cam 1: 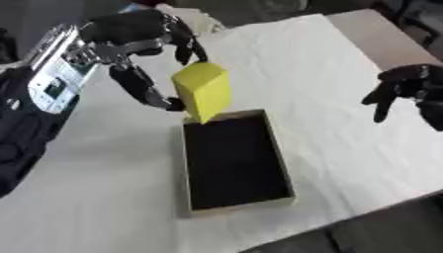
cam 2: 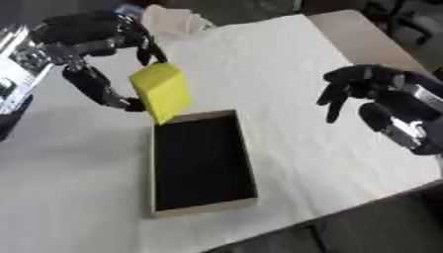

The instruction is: Pick up objects on the table and place them in the box.

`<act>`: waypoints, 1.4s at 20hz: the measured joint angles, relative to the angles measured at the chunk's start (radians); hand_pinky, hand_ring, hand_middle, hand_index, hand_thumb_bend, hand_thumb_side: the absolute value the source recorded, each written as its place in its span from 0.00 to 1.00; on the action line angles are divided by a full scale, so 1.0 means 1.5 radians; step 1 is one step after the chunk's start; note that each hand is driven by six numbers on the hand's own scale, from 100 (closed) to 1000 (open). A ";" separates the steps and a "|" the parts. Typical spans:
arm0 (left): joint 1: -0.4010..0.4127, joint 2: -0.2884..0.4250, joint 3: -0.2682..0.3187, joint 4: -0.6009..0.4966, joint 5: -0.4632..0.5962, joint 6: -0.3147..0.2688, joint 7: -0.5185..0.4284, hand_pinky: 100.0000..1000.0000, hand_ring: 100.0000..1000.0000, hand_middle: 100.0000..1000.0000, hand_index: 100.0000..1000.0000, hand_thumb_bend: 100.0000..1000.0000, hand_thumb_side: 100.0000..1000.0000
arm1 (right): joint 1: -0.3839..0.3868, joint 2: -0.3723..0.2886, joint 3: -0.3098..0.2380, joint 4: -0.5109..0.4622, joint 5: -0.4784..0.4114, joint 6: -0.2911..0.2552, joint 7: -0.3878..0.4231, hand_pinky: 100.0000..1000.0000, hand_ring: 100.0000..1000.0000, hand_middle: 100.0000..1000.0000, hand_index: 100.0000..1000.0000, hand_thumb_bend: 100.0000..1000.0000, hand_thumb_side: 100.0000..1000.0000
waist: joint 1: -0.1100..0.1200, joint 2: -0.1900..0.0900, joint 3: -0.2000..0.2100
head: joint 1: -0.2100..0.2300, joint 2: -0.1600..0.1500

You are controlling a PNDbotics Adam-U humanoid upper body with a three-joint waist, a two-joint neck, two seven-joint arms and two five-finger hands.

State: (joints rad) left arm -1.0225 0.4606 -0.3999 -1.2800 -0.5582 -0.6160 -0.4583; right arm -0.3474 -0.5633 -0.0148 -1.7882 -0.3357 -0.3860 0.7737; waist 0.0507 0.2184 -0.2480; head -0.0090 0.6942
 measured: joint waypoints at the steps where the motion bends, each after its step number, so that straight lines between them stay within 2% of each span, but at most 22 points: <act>1: 0.000 -0.004 -0.002 0.003 -0.003 -0.001 -0.002 0.71 0.45 0.40 0.62 0.43 0.17 | -0.001 0.002 0.003 0.000 0.000 0.000 0.000 0.72 0.49 0.62 0.89 0.00 0.63 | 0.000 0.000 -0.001 | 0.001 0.000; 4: 0.000 -0.010 -0.002 0.011 -0.011 -0.003 -0.004 0.71 0.45 0.40 0.62 0.43 0.17 | -0.003 0.003 0.007 0.000 0.001 0.001 0.001 0.72 0.49 0.62 0.89 0.00 0.63 | 0.000 0.001 -0.001 | 0.001 0.000; 5: 0.000 -0.011 -0.002 0.013 -0.012 -0.004 -0.003 0.72 0.46 0.41 0.63 0.44 0.21 | -0.003 0.003 0.007 0.000 0.002 0.001 0.001 0.72 0.49 0.62 0.88 0.00 0.60 | 0.000 0.001 -0.001 | 0.001 0.000; 6: 0.000 -0.012 -0.003 0.014 -0.015 -0.006 -0.004 0.72 0.46 0.41 0.63 0.44 0.23 | -0.003 0.003 0.009 0.000 0.003 0.001 0.001 0.72 0.49 0.62 0.88 0.00 0.65 | 0.000 0.002 -0.003 | 0.001 0.000; 7: 0.001 -0.016 -0.007 0.017 -0.019 -0.007 -0.005 0.72 0.47 0.41 0.63 0.45 0.24 | -0.003 0.004 0.012 0.000 0.006 0.002 0.002 0.72 0.49 0.62 0.88 0.00 0.66 | 0.000 0.004 -0.004 | 0.002 0.000; 12: 0.008 -0.043 -0.030 0.036 -0.048 -0.015 -0.006 0.72 0.48 0.43 0.64 0.47 0.27 | -0.002 0.016 0.033 -0.001 0.024 0.003 0.003 0.72 0.49 0.61 0.88 0.00 0.68 | 0.001 0.007 -0.007 | 0.002 0.000; 18: 0.019 -0.050 -0.043 0.055 -0.084 -0.026 0.005 0.73 0.50 0.46 0.66 0.50 0.33 | 0.003 0.024 0.046 -0.001 0.038 0.005 0.005 0.72 0.49 0.61 0.88 0.00 0.69 | 0.002 0.008 -0.007 | 0.001 0.000; 22: 0.026 -0.055 -0.049 0.066 -0.110 -0.034 0.013 0.74 0.56 0.52 0.71 0.54 0.37 | 0.003 0.027 0.047 -0.001 0.041 0.005 0.005 0.72 0.49 0.61 0.88 0.00 0.69 | 0.002 0.008 -0.004 | 0.001 0.000; 28: 0.031 -0.057 -0.052 0.076 -0.146 -0.049 0.027 0.79 0.69 0.66 0.81 0.65 0.43 | 0.003 0.027 0.052 -0.001 0.048 0.006 0.006 0.72 0.49 0.61 0.87 0.00 0.70 | 0.002 0.010 -0.003 | 0.001 0.000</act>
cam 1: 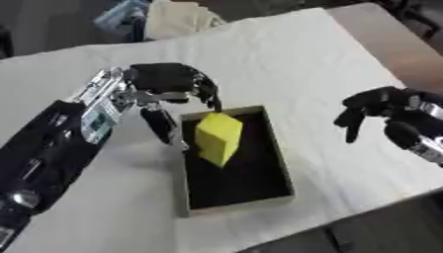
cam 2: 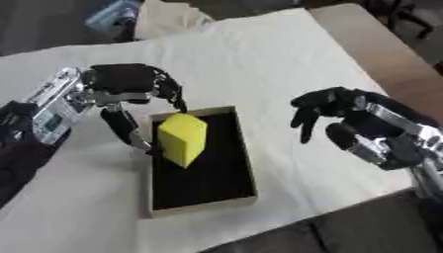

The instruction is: Pick up objects on the table and place them in the box.

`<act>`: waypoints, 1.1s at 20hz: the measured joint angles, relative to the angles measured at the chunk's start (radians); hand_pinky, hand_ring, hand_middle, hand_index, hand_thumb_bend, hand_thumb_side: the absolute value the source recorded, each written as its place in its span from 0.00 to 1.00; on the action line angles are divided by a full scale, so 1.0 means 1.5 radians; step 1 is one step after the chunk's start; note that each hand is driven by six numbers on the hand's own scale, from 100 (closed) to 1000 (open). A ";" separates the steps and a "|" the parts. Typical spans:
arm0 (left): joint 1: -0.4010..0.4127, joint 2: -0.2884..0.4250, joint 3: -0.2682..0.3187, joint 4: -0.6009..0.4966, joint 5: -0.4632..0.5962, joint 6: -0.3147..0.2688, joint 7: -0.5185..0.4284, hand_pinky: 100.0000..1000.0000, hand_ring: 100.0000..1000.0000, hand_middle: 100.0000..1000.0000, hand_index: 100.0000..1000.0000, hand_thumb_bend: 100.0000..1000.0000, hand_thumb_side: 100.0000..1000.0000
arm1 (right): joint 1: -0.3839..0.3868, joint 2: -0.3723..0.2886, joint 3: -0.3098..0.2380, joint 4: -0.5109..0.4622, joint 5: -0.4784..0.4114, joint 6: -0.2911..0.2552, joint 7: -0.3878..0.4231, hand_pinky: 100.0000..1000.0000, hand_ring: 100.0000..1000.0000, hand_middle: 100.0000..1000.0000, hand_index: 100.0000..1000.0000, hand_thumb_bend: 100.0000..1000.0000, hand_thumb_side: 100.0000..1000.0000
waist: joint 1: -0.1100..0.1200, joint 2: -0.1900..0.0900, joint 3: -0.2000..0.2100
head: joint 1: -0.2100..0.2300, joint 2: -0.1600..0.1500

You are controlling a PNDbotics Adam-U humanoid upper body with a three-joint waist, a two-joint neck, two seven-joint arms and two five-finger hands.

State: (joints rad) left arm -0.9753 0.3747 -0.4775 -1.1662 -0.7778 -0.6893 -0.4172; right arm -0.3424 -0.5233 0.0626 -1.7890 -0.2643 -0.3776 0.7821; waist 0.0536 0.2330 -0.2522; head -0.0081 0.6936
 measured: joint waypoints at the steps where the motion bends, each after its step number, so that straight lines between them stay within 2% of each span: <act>1: 0.000 -0.001 0.000 0.000 -0.006 -0.003 0.003 0.80 0.71 0.69 0.84 0.67 0.46 | 0.000 0.000 0.000 0.000 0.000 0.000 0.000 0.72 0.49 0.61 0.87 0.00 0.70 | 0.000 0.000 0.000 | 0.000 0.000; 4: 0.001 -0.003 0.000 0.002 -0.018 -0.012 0.012 0.81 0.72 0.71 0.85 0.70 0.49 | 0.000 0.000 0.000 0.000 0.002 0.000 0.000 0.72 0.49 0.61 0.87 0.00 0.70 | 0.000 0.001 0.003 | 0.000 0.000; 7: 0.006 -0.003 0.006 -0.003 -0.019 -0.019 0.021 0.82 0.72 0.70 0.85 0.65 0.49 | 0.000 0.000 0.000 0.000 0.003 0.000 0.000 0.72 0.49 0.61 0.87 0.00 0.70 | 0.000 0.001 0.010 | -0.002 -0.001; 12: 0.025 0.005 0.038 -0.051 0.012 -0.009 0.045 0.83 0.67 0.66 0.84 0.42 0.49 | 0.006 0.000 -0.003 0.001 0.005 0.000 0.000 0.72 0.49 0.61 0.88 0.00 0.69 | -0.004 -0.001 0.030 | -0.003 -0.006; 16: 0.070 0.027 0.078 -0.110 0.049 0.007 0.080 0.83 0.66 0.64 0.83 0.37 0.47 | 0.012 0.000 -0.014 0.007 0.005 -0.002 -0.002 0.72 0.49 0.61 0.88 0.00 0.67 | -0.009 -0.007 0.051 | -0.006 -0.006; 18: 0.092 0.042 0.093 -0.141 0.068 0.014 0.099 0.83 0.64 0.62 0.82 0.29 0.45 | 0.013 -0.001 -0.021 0.010 0.005 -0.003 -0.003 0.72 0.49 0.62 0.89 0.00 0.66 | -0.011 -0.008 0.058 | -0.008 -0.006; 22: 0.151 0.070 0.134 -0.204 0.108 0.042 0.137 0.83 0.62 0.60 0.81 0.22 0.47 | 0.018 -0.005 -0.042 0.014 0.001 -0.006 -0.006 0.72 0.49 0.62 0.90 0.00 0.63 | -0.019 -0.008 0.083 | -0.010 -0.006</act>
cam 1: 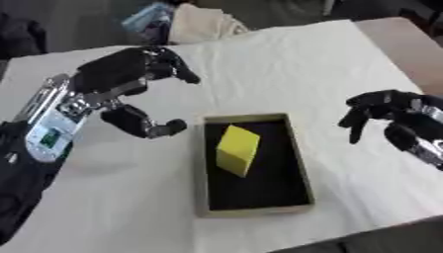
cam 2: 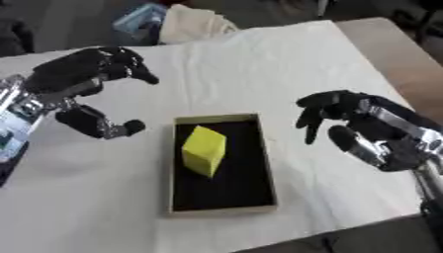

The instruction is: Pick up objects on the table and place them in the box.

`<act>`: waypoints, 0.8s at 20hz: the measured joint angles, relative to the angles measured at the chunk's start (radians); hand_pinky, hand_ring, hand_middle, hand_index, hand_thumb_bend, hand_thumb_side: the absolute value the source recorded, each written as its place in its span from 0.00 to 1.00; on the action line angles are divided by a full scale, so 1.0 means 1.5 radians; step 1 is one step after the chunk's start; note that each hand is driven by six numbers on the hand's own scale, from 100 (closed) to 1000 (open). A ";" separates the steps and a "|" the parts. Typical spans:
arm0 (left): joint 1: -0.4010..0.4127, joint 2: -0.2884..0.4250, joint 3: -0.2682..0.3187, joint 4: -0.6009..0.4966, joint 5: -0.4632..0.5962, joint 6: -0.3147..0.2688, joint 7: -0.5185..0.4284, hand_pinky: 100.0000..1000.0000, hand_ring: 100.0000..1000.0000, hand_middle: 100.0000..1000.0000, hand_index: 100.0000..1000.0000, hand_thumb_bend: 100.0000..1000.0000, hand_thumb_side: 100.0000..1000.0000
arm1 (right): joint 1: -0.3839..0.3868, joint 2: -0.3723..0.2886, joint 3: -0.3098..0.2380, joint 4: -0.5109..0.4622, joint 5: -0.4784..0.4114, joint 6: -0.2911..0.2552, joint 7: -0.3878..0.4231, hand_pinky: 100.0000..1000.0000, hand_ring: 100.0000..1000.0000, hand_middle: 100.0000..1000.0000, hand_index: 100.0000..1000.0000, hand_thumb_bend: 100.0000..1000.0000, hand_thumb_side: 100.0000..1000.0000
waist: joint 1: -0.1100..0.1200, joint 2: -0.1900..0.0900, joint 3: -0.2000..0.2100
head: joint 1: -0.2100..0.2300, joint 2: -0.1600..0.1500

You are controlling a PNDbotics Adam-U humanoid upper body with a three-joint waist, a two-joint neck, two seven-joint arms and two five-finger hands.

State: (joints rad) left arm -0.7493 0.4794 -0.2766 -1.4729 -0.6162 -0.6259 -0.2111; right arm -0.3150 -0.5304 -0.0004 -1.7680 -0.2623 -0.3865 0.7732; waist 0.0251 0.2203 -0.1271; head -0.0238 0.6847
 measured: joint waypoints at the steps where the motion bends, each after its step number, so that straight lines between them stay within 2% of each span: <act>1: 0.015 0.005 0.010 -0.015 0.010 0.009 0.010 0.83 0.62 0.60 0.81 0.20 0.47 | 0.001 -0.003 -0.006 0.001 -0.002 0.000 0.000 0.72 0.50 0.63 0.90 0.00 0.62 | -0.001 0.000 0.004 | 0.000 0.000; 3: 0.047 0.011 0.034 -0.048 0.029 0.028 0.030 0.83 0.61 0.60 0.81 0.18 0.48 | 0.005 -0.003 -0.018 0.003 -0.004 -0.003 -0.003 0.72 0.50 0.63 0.90 0.00 0.61 | -0.001 -0.001 0.014 | 0.001 0.000; 5: 0.082 0.013 0.057 -0.080 0.051 0.050 0.051 0.84 0.61 0.59 0.80 0.13 0.54 | 0.006 -0.004 -0.029 0.003 -0.004 -0.008 -0.008 0.72 0.50 0.63 0.90 0.00 0.59 | -0.002 -0.001 0.023 | 0.002 0.001; 8: 0.134 0.013 0.085 -0.112 0.083 0.081 0.083 0.84 0.60 0.58 0.80 0.11 0.58 | 0.011 -0.004 -0.044 0.003 -0.004 -0.019 -0.019 0.72 0.51 0.64 0.91 0.00 0.58 | -0.004 -0.001 0.038 | 0.004 0.001; 12: 0.201 0.005 0.102 -0.151 0.126 0.123 0.123 0.84 0.60 0.58 0.80 0.09 0.61 | 0.014 -0.004 -0.059 0.003 -0.001 -0.036 -0.036 0.72 0.52 0.65 0.91 0.00 0.58 | -0.006 -0.001 0.043 | 0.009 0.002; 16: 0.266 -0.007 0.111 -0.201 0.170 0.165 0.128 0.84 0.60 0.58 0.80 0.10 0.61 | 0.020 -0.002 -0.062 0.001 0.007 -0.052 -0.052 0.72 0.52 0.65 0.91 0.00 0.58 | -0.010 -0.001 0.052 | 0.014 0.006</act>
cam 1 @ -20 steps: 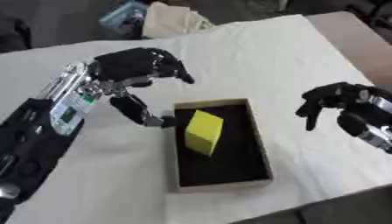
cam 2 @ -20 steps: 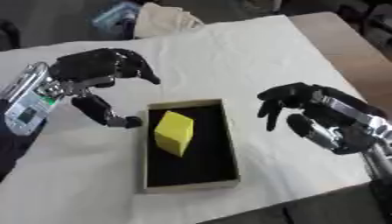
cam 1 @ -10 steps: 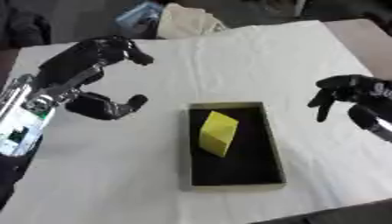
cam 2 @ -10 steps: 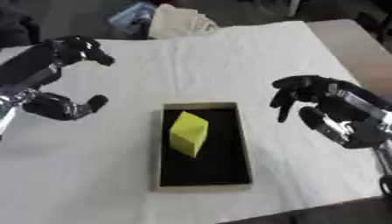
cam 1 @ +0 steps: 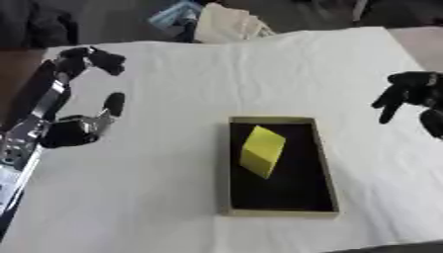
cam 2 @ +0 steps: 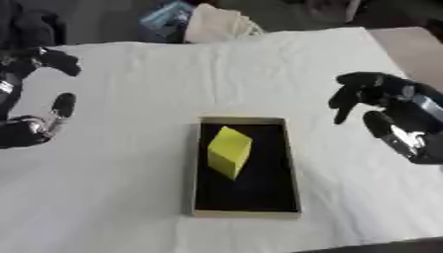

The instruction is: Pick up objects on the table and place them in the box.

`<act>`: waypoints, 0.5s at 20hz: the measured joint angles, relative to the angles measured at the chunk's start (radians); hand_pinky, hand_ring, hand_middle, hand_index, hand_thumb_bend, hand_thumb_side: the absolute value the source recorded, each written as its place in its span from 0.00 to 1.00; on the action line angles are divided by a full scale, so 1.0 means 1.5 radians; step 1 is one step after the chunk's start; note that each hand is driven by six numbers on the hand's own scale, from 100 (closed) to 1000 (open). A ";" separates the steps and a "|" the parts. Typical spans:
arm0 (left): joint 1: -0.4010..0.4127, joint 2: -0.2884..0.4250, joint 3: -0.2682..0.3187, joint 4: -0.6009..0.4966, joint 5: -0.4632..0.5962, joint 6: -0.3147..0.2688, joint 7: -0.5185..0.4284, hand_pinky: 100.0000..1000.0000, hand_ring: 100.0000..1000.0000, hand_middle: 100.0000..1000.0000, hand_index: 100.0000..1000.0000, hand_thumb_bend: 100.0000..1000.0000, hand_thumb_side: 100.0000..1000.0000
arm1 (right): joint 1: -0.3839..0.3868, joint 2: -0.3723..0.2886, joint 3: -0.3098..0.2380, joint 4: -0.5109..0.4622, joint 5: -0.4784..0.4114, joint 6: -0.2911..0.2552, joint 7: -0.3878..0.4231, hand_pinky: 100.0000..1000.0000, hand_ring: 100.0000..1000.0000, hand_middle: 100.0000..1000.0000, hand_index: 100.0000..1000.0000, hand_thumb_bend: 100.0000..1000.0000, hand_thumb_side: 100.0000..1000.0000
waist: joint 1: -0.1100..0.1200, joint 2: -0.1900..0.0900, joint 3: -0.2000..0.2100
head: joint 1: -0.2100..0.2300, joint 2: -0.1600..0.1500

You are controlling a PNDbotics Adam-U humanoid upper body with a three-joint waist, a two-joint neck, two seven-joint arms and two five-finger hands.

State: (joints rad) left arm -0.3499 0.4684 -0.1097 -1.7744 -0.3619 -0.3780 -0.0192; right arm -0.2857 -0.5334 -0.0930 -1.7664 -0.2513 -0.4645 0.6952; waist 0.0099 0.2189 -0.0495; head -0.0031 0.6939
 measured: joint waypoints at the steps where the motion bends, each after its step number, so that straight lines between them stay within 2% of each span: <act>1: 0.009 -0.001 0.002 -0.016 0.012 0.012 -0.004 0.84 0.60 0.58 0.80 0.10 0.61 | 0.001 0.000 0.000 -0.001 0.003 -0.003 -0.003 0.72 0.52 0.65 0.91 0.00 0.58 | 0.000 0.000 0.000 | 0.001 0.000; 3: 0.017 -0.001 0.006 -0.044 0.035 0.036 -0.016 0.85 0.60 0.58 0.81 0.09 0.62 | 0.003 0.000 0.000 -0.003 0.006 -0.006 -0.006 0.72 0.53 0.65 0.92 0.00 0.58 | 0.001 0.000 0.000 | 0.001 0.000; 4: 0.019 -0.001 0.008 -0.056 0.047 0.047 -0.023 0.86 0.61 0.61 0.82 0.10 0.65 | 0.003 0.000 0.000 -0.003 0.008 -0.007 -0.007 0.73 0.60 0.68 0.92 0.00 0.58 | 0.001 0.000 0.000 | 0.001 0.000; 10: 0.057 -0.032 0.034 -0.072 0.117 0.097 -0.079 0.86 0.62 0.63 0.83 0.09 0.68 | 0.004 0.013 -0.011 -0.007 0.010 -0.018 -0.021 0.73 0.61 0.69 0.92 0.00 0.58 | -0.004 0.007 -0.001 | -0.001 0.000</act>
State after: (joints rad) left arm -0.2646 0.4200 -0.0584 -1.8831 -0.1870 -0.2326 -0.1372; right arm -0.2803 -0.5142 -0.1103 -1.7764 -0.2365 -0.4917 0.6633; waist 0.0034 0.2293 -0.0512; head -0.0047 0.6944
